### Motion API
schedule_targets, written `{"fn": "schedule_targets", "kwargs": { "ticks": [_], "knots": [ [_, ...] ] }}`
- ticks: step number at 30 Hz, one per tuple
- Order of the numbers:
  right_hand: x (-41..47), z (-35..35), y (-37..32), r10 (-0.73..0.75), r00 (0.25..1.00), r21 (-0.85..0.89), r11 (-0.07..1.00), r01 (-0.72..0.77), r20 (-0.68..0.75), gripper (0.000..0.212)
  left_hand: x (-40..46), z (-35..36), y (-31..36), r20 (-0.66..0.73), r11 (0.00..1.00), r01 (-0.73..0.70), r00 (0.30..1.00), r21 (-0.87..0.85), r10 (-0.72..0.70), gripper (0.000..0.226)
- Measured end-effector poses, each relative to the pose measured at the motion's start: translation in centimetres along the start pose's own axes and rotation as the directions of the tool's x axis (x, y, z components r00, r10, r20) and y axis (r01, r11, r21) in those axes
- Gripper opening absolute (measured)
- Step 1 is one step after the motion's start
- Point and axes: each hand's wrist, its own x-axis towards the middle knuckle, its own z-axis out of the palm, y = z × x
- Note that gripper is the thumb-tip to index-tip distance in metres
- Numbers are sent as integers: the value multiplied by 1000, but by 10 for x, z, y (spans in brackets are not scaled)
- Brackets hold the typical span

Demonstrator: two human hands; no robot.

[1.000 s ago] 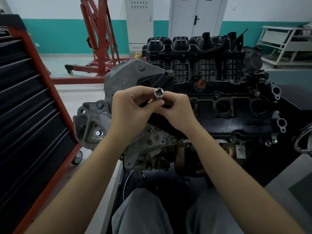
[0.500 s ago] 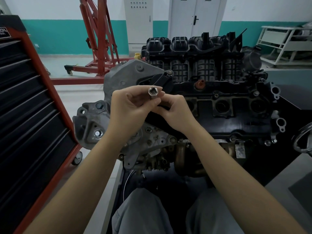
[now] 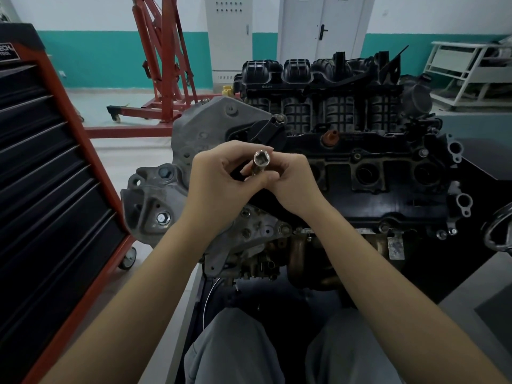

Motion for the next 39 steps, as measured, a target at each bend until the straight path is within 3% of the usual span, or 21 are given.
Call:
{"fn": "schedule_targets", "kwargs": {
  "ticks": [4, 8, 11, 14, 18, 22, 24, 29, 34, 39],
  "knots": [
    [1, 1, 3, -6, 1000, -4, 1000, 6, -13, 14, 1, 3, 3, -104, 999, 7, 995, 44, -3, 24],
    [1, 0, -1, -43, 997, -8, 999, 44, 70, 28, 4, -1, 1, -16, 998, 16, 1000, -69, -17, 29],
    [1, 0, 1, -14, 999, -2, 1000, 14, 28, 25, 4, -3, 0, 55, 993, 27, 998, -119, -20, 31],
    [1, 0, 3, -5, 1000, 13, 1000, 5, -30, 14, 5, -2, 0, 20, 997, 15, 1000, -73, -13, 28],
    [1, 0, 1, -26, 999, 28, 999, 25, 31, 24, 4, -2, -1, -23, 996, 0, 1000, -84, -2, 28],
    [2, 0, 1, -21, 998, 42, 999, 18, 52, 28, 3, -4, 1, 40, 979, 57, 998, -194, -50, 34],
    [1, 0, 2, -10, 1000, 45, 999, 9, 22, 22, 3, -3, 1, 58, 990, 45, 998, -133, -38, 29],
    [1, -1, 2, -20, 999, 39, 999, 19, 29, 21, 2, 3, 1, -102, 999, 12, 995, -47, -17, 22],
    [1, 0, -2, -16, 998, 44, 999, 14, 56, 28, 2, 0, 1, 29, 985, 44, 999, -165, -40, 27],
    [1, -1, 3, 10, 1000, 29, 1000, -11, 16, 16, 3, 0, 1, -15, 1000, 23, 1000, 14, -23, 22]
  ]
}}
